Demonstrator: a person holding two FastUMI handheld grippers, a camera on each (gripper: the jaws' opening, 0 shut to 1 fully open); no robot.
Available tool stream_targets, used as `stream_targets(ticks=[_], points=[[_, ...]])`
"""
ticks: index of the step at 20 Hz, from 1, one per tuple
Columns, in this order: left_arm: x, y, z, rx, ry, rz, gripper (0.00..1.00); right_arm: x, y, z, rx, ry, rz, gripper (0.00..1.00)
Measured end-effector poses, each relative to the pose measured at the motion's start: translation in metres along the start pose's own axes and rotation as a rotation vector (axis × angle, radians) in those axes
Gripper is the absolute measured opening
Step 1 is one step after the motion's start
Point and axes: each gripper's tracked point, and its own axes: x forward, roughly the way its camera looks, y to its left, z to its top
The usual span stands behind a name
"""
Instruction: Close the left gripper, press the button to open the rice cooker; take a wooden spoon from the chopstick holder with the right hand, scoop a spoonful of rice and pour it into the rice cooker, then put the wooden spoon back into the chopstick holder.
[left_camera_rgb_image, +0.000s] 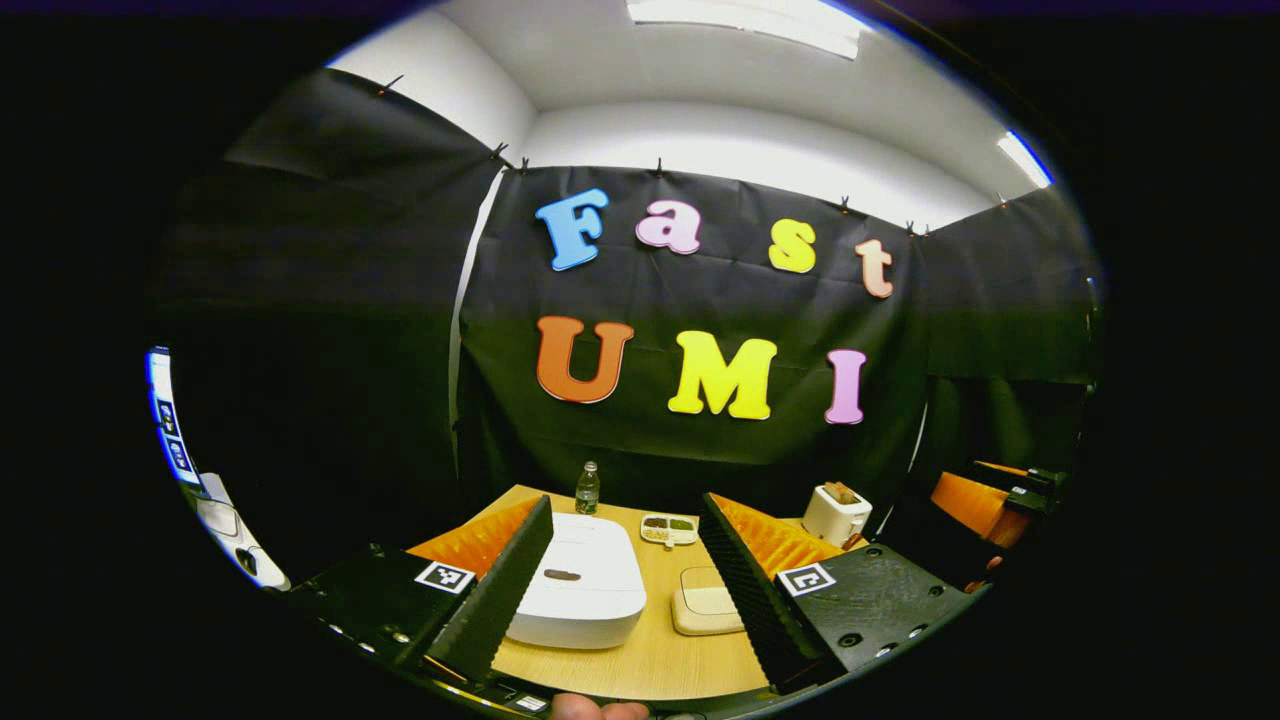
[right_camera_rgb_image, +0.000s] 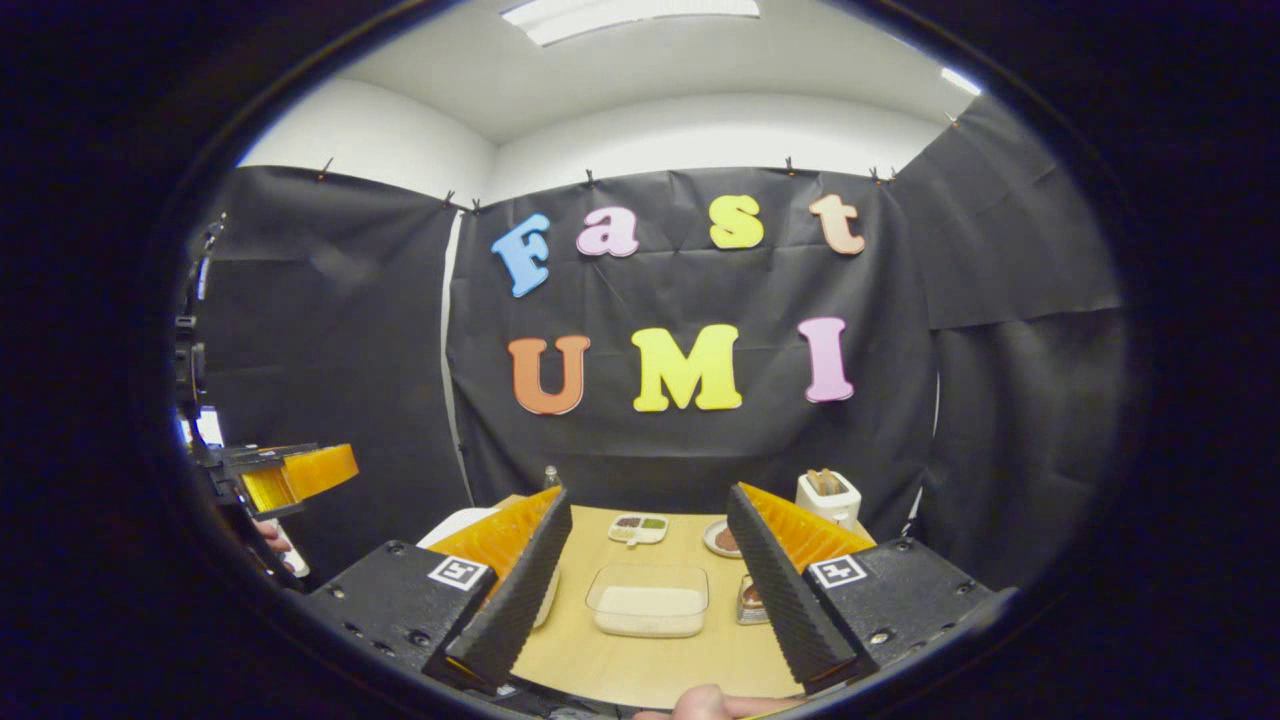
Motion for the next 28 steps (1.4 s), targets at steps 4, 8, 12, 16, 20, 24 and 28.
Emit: stream_targets(ticks=[4,8,12,16,20,24,28], points=[[-0.050,-0.010,-0.001,-0.010,-0.012,-0.056,0.95,-0.052,0.023,-0.011,-0.027,0.028,-0.026,1.00],[-0.074,-0.008,-0.003,-0.003,-0.007,-0.065,0.94,-0.079,0.026,-0.014,-0.030,0.015,-0.070,0.96],[-0.081,-0.009,0.002,-0.013,-0.022,-0.075,0.94,-0.085,0.028,-0.012,-0.020,-0.002,-0.086,0.96],[-0.081,-0.010,0.005,-0.004,-0.027,-0.078,0.95,-0.086,0.034,-0.010,-0.037,0.001,-0.065,1.00],[-0.081,-0.011,0.003,0.000,-0.014,-0.078,0.94,-0.087,0.028,-0.015,-0.025,-0.001,-0.078,0.96],[-0.083,-0.013,0.004,0.014,-0.007,-0.073,0.94,-0.086,0.018,-0.017,-0.013,0.012,-0.098,1.00],[-0.081,-0.014,0.004,0.022,-0.007,-0.070,0.95,-0.087,0.011,-0.017,0.005,0.008,-0.114,1.00]])
